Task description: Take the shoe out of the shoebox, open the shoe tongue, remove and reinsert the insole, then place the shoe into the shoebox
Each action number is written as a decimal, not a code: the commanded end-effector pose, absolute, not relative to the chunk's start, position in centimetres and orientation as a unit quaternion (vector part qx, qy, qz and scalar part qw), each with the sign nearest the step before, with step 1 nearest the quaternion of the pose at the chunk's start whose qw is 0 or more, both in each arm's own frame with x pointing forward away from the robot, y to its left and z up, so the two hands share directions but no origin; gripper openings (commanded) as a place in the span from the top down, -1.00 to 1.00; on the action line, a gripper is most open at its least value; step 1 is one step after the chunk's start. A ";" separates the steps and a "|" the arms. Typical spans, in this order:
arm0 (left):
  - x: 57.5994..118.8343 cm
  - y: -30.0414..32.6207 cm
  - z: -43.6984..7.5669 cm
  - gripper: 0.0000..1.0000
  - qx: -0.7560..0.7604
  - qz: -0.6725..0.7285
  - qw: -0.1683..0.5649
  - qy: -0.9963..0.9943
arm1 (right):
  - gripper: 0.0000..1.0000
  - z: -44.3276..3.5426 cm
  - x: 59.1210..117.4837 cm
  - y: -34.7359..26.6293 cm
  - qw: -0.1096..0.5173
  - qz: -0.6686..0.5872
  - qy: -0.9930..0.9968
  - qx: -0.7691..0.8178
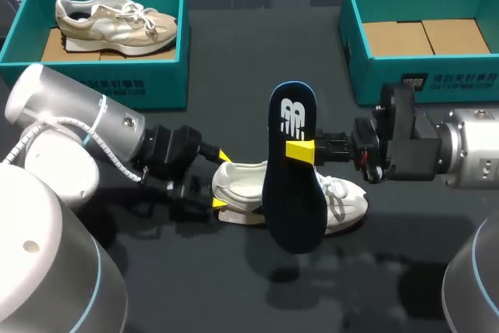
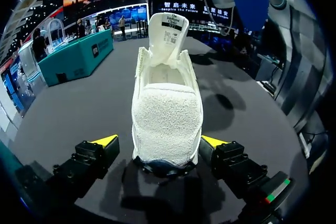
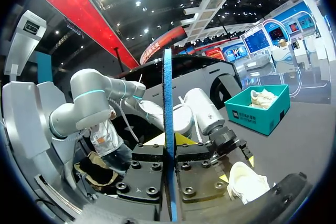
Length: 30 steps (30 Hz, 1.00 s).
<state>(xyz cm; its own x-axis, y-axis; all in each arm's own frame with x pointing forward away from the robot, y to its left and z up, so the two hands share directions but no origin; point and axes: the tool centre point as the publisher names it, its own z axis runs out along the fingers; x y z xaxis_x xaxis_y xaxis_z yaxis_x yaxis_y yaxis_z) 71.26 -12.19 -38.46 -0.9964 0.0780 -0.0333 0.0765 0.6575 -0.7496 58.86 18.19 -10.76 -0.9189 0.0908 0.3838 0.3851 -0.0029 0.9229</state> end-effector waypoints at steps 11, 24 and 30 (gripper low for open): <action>71.0 -11.0 -36.1 -1.00 -0.061 0.201 0.043 -0.977 | 1.00 -10.8 58.7 18.3 0.106 -0.687 -0.698 -0.172; 70.6 -10.7 -35.1 -1.00 -0.074 0.139 0.010 -0.987 | 1.00 -10.8 58.7 18.3 0.106 -0.687 -0.698 -0.172; 70.6 -10.7 -35.1 -1.00 -0.074 0.139 0.010 -0.987 | 1.00 -10.8 58.7 18.3 0.106 -0.687 -0.698 -0.172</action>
